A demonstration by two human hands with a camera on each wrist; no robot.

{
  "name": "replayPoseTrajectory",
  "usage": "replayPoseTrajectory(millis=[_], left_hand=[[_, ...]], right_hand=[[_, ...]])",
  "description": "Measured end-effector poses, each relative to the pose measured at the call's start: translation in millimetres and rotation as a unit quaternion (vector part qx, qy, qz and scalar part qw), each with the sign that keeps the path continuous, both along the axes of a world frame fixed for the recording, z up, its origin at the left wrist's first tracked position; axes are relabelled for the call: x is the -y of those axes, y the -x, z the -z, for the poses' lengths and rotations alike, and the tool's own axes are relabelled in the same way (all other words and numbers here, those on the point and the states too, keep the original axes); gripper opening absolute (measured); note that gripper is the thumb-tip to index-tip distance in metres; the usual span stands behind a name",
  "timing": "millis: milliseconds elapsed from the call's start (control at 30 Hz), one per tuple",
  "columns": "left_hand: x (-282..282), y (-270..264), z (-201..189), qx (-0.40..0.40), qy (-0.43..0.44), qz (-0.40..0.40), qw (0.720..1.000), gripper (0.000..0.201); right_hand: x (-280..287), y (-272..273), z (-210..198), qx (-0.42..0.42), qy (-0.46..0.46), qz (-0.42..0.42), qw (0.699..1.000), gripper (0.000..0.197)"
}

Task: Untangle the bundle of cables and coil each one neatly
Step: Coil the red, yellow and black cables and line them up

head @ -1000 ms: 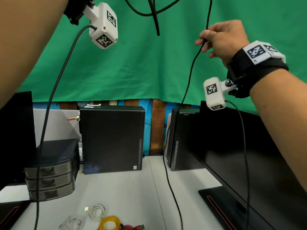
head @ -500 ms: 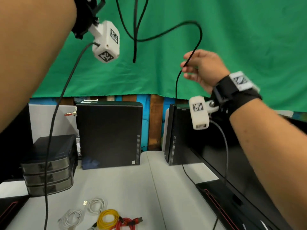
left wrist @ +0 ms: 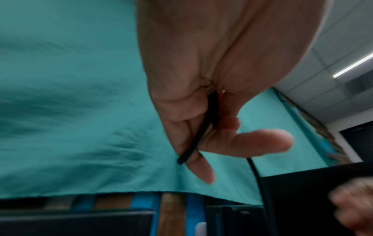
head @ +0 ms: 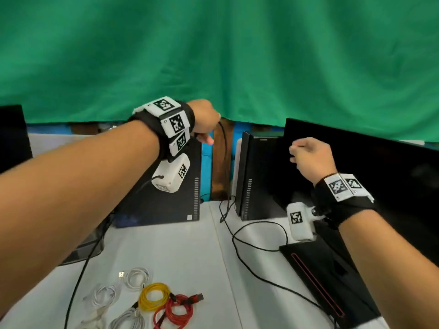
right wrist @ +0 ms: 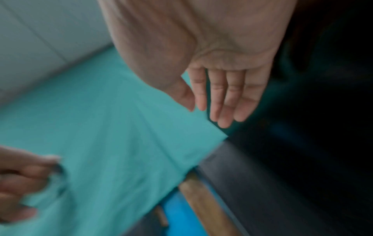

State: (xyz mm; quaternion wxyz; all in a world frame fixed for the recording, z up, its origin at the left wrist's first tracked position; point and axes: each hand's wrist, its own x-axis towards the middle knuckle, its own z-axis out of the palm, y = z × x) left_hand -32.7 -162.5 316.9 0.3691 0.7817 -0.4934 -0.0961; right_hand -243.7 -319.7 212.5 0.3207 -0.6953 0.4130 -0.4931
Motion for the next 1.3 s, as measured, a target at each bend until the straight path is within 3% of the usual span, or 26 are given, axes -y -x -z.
replayPoseTrajectory(millis=[100, 167, 233, 367, 433, 533, 600, 633, 667, 800, 900, 1033, 1067, 1200, 1300], left_hand=[[-2, 25, 19, -0.101, -0.004, 0.067, 0.993, 0.035], [-3, 35, 24, -0.199, 0.025, 0.093, 0.975, 0.036], [-6, 40, 29, -0.243, 0.048, 0.093, 0.964, 0.035], [-26, 45, 39, -0.322, 0.024, 0.146, 0.935, 0.036], [-37, 51, 45, -0.376, 0.001, 0.211, 0.902, 0.035], [-41, 59, 54, -0.480, 0.074, 0.271, 0.831, 0.034], [-37, 60, 64, -0.528, 0.149, 0.258, 0.795, 0.035], [-35, 58, 70, -0.528, 0.181, 0.243, 0.794, 0.035], [-33, 55, 78, -0.509, 0.200, 0.225, 0.806, 0.035], [-29, 43, 115, -0.326, 0.184, 0.183, 0.909, 0.033], [-30, 40, 134, -0.257, 0.153, 0.203, 0.933, 0.029], [-45, 57, 145, -0.194, 0.081, 0.235, 0.949, 0.037], [-49, 61, 147, -0.240, 0.065, 0.256, 0.934, 0.039], [-69, 69, 142, -0.458, 0.084, 0.333, 0.820, 0.039], [-75, 70, 125, -0.550, 0.175, 0.326, 0.749, 0.039]], right_hand=[[-50, -23, -27, 0.064, 0.078, -0.121, 0.988, 0.012], [-73, -40, -21, 0.058, 0.054, -0.201, 0.976, 0.022], [-84, -47, -7, 0.097, 0.006, -0.251, 0.963, 0.019], [-86, -36, 9, 0.203, -0.033, -0.254, 0.945, 0.014], [-82, -33, 15, 0.220, -0.014, -0.229, 0.948, 0.015], [-90, -39, 32, 0.165, 0.019, -0.209, 0.964, 0.019], [-106, -43, 51, 0.045, 0.082, -0.213, 0.973, 0.037], [-115, -41, 58, -0.015, 0.103, -0.227, 0.968, 0.040], [-124, -37, 61, -0.063, 0.105, -0.247, 0.961, 0.038], [-145, -4, 49, -0.181, 0.062, -0.314, 0.930, 0.028], [-151, 13, 35, -0.223, 0.067, -0.345, 0.909, 0.024], [-132, 19, 18, -0.163, 0.157, -0.305, 0.925, 0.018], [-123, 19, 15, -0.128, 0.164, -0.291, 0.934, 0.015], [-95, 16, 30, 0.016, 0.083, -0.266, 0.960, 0.011], [-95, 8, 64, -0.006, 0.029, -0.235, 0.971, 0.023]])
